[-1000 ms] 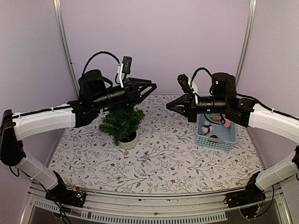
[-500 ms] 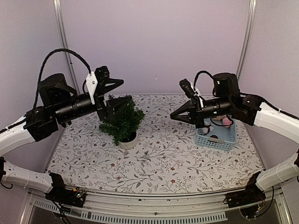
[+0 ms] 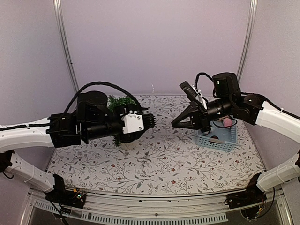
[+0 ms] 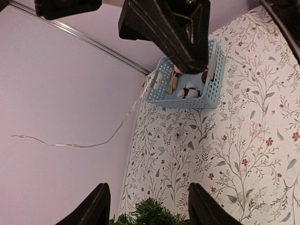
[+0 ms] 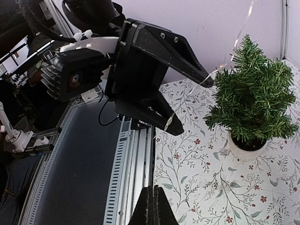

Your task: Decorate the small christmas tree

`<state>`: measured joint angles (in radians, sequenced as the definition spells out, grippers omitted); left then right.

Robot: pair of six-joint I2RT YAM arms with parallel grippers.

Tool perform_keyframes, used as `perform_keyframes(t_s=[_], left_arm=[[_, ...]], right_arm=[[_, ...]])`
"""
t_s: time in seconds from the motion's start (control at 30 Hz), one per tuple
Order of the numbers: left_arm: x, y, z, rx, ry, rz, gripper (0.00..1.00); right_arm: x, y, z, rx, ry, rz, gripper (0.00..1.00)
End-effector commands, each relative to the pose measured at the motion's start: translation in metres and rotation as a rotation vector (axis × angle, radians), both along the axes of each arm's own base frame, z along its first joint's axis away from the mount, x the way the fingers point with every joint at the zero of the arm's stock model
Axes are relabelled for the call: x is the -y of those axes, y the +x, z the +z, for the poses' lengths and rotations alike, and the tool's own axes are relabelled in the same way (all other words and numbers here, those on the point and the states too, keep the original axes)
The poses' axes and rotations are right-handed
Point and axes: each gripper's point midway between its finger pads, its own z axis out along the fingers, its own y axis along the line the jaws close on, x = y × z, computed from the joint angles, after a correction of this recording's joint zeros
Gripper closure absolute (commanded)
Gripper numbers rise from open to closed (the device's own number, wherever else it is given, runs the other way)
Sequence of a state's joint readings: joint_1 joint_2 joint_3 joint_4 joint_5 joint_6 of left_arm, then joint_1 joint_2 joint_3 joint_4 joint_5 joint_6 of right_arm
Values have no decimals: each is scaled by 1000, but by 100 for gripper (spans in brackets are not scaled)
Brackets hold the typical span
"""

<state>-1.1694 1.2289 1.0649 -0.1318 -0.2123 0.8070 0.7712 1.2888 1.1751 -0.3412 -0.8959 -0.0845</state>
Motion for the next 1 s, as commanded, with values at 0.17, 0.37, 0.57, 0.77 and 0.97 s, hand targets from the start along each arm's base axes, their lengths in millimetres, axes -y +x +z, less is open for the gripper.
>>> perform_keyframes(t_s=[0.17,0.37,0.57,0.77,0.97], left_arm=[[-8,-5,48,198,-91,31,42],[-10,-7,52,280,-84,47,40],[1,-3,45,323,-25,34,40],[5,5,37,373,18,64,43],[-1,4,45,375,-26,74,78]], right_arm=[[-3,-7,10,-39,20,40,100],[-8,-9,8,-64,23,57,100],[-13,-17,7,-80,21,86,100],[-14,-22,8,-85,22,105,100],[-14,-22,11,-78,26,101,100]])
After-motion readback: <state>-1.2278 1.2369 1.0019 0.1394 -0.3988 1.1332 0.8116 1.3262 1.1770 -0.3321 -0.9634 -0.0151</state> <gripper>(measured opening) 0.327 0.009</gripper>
